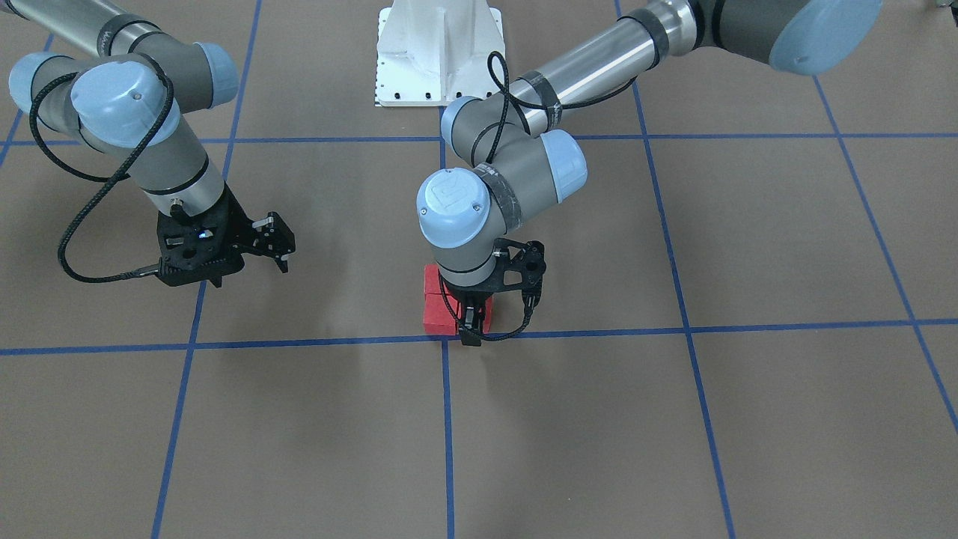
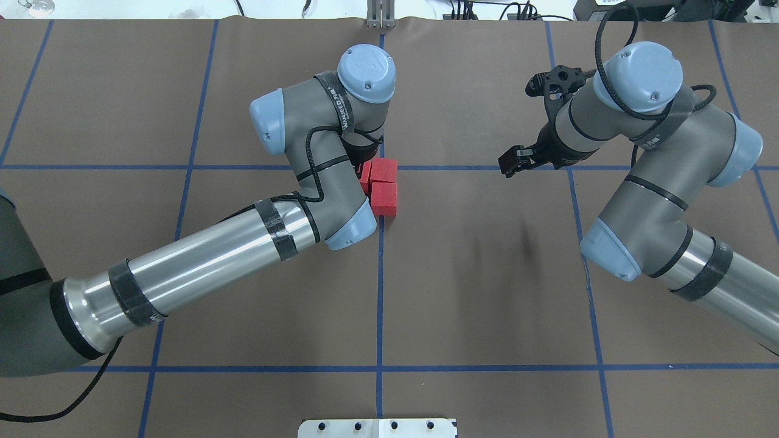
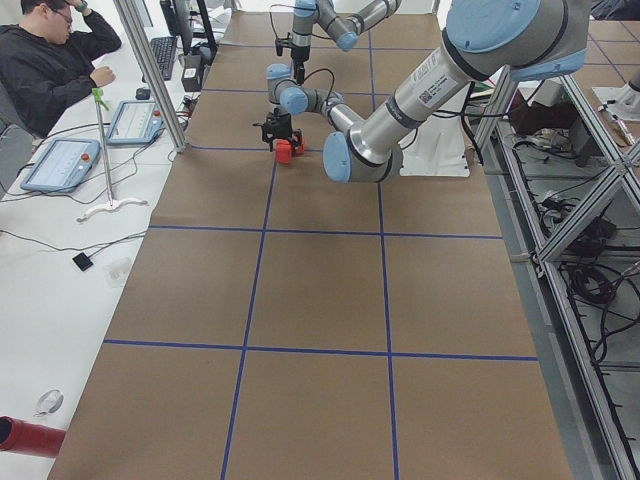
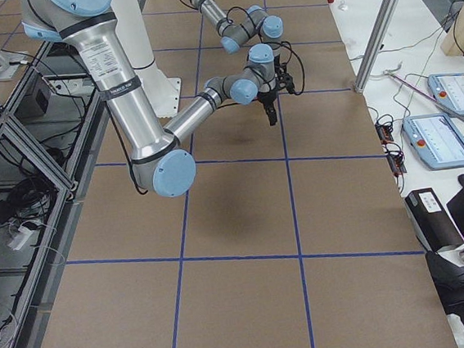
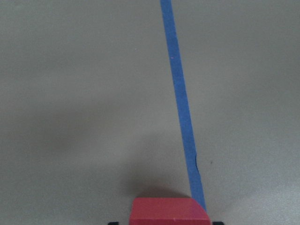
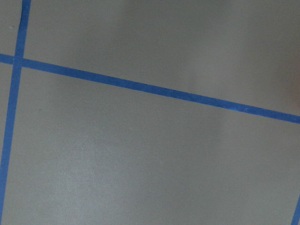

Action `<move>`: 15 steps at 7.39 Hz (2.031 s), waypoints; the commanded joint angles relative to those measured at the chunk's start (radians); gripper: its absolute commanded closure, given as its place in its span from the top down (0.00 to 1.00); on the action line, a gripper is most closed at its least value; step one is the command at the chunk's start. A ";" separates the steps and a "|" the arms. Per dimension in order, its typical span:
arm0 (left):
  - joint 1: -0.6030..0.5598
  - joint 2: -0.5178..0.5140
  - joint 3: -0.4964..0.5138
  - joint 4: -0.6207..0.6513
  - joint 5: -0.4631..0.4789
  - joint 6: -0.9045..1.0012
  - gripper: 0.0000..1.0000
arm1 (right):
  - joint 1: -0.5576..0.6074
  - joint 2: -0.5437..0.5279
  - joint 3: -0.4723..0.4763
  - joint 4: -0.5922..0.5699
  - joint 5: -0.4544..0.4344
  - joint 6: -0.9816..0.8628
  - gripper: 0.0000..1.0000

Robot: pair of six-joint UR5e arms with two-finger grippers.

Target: Form red blocks into L shape at center

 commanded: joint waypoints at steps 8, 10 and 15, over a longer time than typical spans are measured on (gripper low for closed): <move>-0.199 0.657 -0.919 0.369 -0.011 1.022 1.00 | 0.305 -0.075 0.042 -0.171 0.190 -0.330 0.99; -0.376 0.789 -0.917 0.305 -0.069 1.451 1.00 | 0.458 -0.188 0.033 -0.196 0.217 -0.585 0.99; -0.863 1.075 -0.765 0.112 -0.282 2.509 1.00 | 0.689 -0.399 0.033 -0.184 0.326 -0.804 0.99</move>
